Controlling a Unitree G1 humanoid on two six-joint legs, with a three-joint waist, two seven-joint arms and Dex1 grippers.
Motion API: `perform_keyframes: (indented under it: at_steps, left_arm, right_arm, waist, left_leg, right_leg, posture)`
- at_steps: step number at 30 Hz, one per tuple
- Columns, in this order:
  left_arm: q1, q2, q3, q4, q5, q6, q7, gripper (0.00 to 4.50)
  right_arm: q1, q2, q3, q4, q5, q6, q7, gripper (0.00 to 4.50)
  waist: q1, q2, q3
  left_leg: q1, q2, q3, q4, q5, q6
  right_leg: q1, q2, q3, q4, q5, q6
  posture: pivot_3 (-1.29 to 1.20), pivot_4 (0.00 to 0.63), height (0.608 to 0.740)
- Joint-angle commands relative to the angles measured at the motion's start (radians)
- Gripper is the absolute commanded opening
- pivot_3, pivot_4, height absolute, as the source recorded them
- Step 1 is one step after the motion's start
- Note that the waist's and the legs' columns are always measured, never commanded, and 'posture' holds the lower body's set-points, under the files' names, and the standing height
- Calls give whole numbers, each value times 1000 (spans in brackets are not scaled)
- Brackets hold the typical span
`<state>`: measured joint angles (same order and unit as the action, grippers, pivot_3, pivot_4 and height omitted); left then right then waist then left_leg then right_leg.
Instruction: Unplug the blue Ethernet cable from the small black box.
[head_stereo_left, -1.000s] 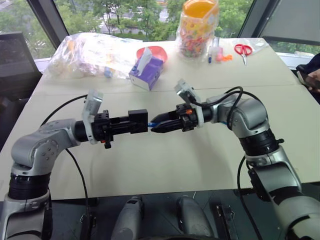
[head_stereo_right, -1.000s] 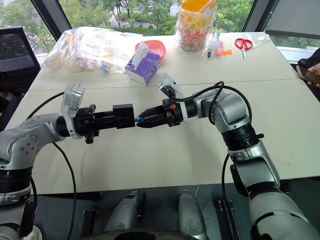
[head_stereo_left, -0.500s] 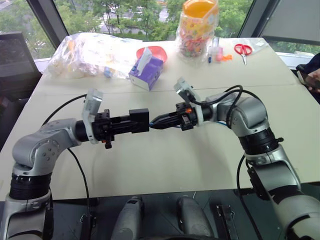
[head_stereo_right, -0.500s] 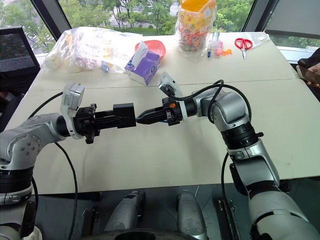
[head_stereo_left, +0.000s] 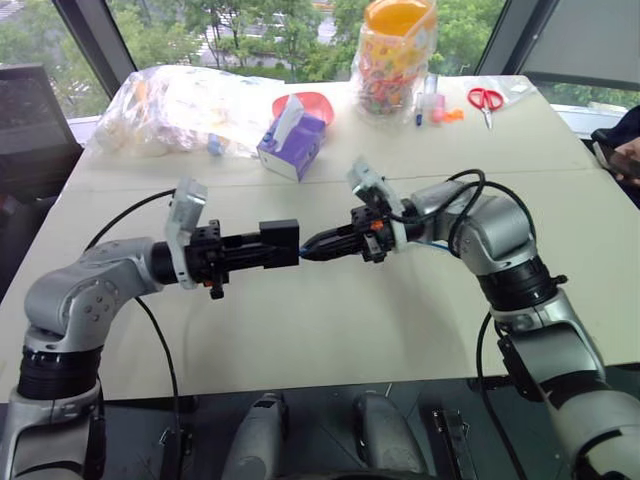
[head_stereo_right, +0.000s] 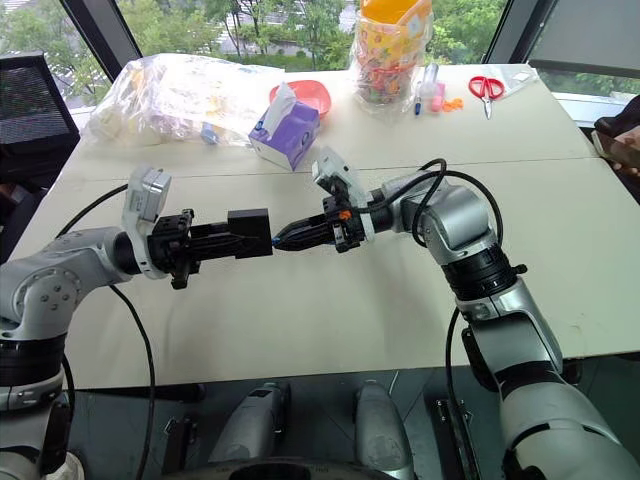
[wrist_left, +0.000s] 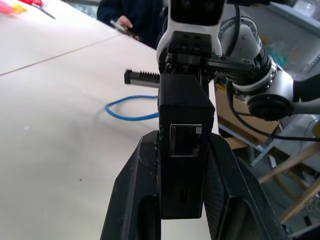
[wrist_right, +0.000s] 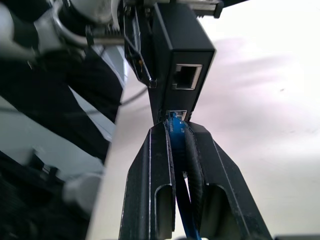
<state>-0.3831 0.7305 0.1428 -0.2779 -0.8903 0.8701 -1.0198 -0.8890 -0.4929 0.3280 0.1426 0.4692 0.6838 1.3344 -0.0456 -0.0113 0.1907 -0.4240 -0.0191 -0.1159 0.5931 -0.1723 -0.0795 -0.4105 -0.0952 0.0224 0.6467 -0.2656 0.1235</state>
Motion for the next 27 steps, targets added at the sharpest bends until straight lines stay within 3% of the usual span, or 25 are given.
perform_keyframes:
  at_steps: [1,6,8,15,20,24,27]
  left_arm:
    - [27,51,45,-58,-11,-33,-49,493]
    - [102,102,86,-76,-9,-45,-70,493]
    - [124,100,70,-69,33,-88,-68,493]
    - [55,-133,-45,105,359,-439,160,493]
    - [13,-279,-99,251,497,-634,251,493]
    - [-40,-377,-132,408,569,-759,285,493]
    - [-79,-434,-154,504,616,-824,316,493]
  right_arm:
    - [-10,-58,1,186,-132,-123,-9,47]
    - [-94,-88,-49,430,-205,-256,-1,47]
    - [-127,-68,-76,537,-240,-335,-61,47]
    - [-205,42,-168,871,-358,-577,-413,47]
    - [-221,58,-220,944,-374,-633,-511,2053]
    - [-201,52,-280,887,-337,-576,-492,4096]
    - [-135,28,-313,730,-288,-466,-419,4096]
  waist:
    - [4,0,0]
    - [1,0,2]
    - [-3,-1,2]
    - [6,-2,3]
    - [8,-2,3]
    - [6,-2,3]
    - [2,-2,3]
  left_leg:
    - [0,0,0,0,0,0]
    - [-1,-1,1,0,0,0]
    - [-1,0,1,0,0,0]
    - [0,0,1,0,0,0]
    - [-2,-1,1,0,0,0]
    - [-1,-1,1,0,0,0]
    - [-1,-1,1,0,0,0]
  right_leg:
    - [0,0,0,0,0,0]
    - [-1,-1,0,-2,0,-1]
    - [-1,0,0,-1,0,-1]
    - [1,0,0,-1,0,0]
    - [0,-1,0,-1,2,3]
    - [0,-1,0,0,2,3]
    - [0,-1,0,1,3,4]
  posture:
    - [0,150,726]
    - [0,150,726]
    - [0,150,726]
    - [0,150,726]
    - [0,150,726]
    - [0,150,726]
    - [0,150,726]
